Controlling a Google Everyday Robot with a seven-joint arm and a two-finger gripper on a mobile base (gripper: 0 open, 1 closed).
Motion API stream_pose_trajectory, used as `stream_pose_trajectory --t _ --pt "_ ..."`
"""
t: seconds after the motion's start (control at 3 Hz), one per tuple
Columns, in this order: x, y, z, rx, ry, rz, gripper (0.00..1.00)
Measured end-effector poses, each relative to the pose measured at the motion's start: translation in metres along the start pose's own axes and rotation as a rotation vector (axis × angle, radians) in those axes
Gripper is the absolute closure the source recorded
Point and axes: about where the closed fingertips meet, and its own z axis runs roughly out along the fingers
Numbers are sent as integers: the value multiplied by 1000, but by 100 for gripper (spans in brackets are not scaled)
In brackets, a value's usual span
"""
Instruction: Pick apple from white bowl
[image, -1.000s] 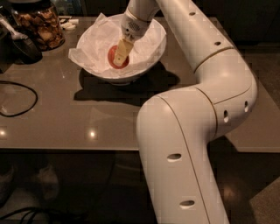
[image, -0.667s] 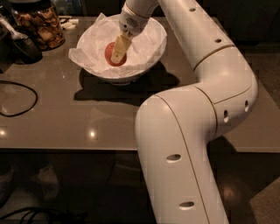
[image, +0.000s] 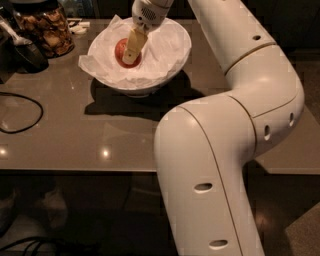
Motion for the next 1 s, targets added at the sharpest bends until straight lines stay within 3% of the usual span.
stream_pose_trajectory --t 0.67,1.0 --pt "-18 15 -35 47 -8 -42 100" --pt "-22 12 -33 57 -19 -43 100"
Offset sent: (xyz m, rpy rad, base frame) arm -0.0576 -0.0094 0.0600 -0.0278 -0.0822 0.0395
